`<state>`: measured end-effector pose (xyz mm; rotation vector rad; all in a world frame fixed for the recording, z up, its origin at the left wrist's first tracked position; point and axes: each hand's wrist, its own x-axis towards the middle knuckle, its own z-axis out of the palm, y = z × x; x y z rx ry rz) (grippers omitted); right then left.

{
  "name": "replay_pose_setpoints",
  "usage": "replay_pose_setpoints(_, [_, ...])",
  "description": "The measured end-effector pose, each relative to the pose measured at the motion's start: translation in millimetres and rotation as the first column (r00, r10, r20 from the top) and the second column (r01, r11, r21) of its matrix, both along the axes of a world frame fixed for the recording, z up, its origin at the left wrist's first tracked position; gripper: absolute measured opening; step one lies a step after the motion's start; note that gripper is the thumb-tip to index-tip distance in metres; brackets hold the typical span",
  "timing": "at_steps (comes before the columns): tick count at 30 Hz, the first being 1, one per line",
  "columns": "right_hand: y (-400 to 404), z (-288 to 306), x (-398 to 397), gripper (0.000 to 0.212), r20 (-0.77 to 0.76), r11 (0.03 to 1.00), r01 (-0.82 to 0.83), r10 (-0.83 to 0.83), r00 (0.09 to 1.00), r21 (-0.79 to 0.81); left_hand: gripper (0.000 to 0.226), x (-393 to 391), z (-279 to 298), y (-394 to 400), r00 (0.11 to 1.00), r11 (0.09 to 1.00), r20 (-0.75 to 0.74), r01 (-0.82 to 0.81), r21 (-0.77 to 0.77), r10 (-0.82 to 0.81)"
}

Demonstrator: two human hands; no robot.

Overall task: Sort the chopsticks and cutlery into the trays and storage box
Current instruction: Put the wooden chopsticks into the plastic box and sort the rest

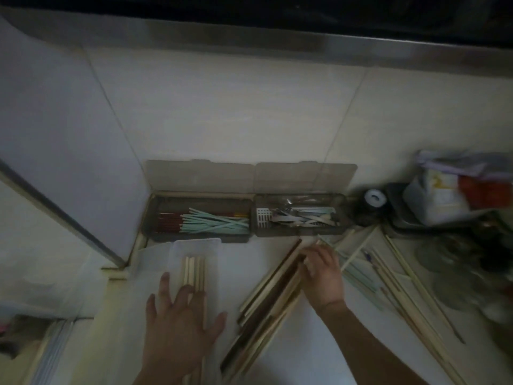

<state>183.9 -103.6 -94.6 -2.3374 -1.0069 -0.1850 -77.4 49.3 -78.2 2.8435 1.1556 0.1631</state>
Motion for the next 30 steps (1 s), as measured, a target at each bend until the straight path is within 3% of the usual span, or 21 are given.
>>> replay_pose_setpoints(4, [-92.6,-11.1,14.0,0.031,-0.034,0.906,0.277,-0.303,0.952,-0.320,0.064,-1.0,-1.9,-1.4,1.000,1.000,0.002,0.000,0.020,0.000])
replay_pose_setpoints(7, [-132.8,-16.2,19.9,0.033,-0.045,0.776,0.328,-0.416,0.908,-0.539,0.065,-1.3,-2.0,-2.5,0.999,1.000,0.039,0.000,0.028,-0.002])
replay_pose_setpoints(12, [-149.0,-20.8,2.5,0.037,-0.008,0.790,0.356,-0.415,0.910,-0.499,0.065,-1.5,-1.6,-3.0,1.000,0.999,0.031,-0.008,0.037,0.007])
replay_pose_setpoints(20, [-149.3,-27.4,-1.7,0.045,-0.105,0.840,0.350,-0.426,0.899,-0.414,0.062,-0.7,-2.2,-2.0,1.000,0.999,-0.013,-0.017,0.045,0.017])
replay_pose_setpoints(24, [-145.9,-23.4,6.5,0.021,-0.106,0.794,0.359,-0.463,0.880,-0.491,0.063,-0.7,-2.7,-2.4,1.000,0.999,0.000,-0.018,0.044,0.018])
replay_pose_setpoints(27, [-142.4,-16.2,4.2,0.018,-0.081,0.757,0.361,-0.476,0.876,-0.545,0.064,-0.7,-3.9,-2.1,1.000,0.999,0.000,-0.020,0.040,0.020])
replay_pose_setpoints(30, [-147.7,-13.6,-1.5,0.008,-0.161,0.796,0.390,-0.508,0.846,-0.464,0.065,-1.0,-5.8,-1.2,0.999,0.999,-0.023,-0.025,0.036,0.026])
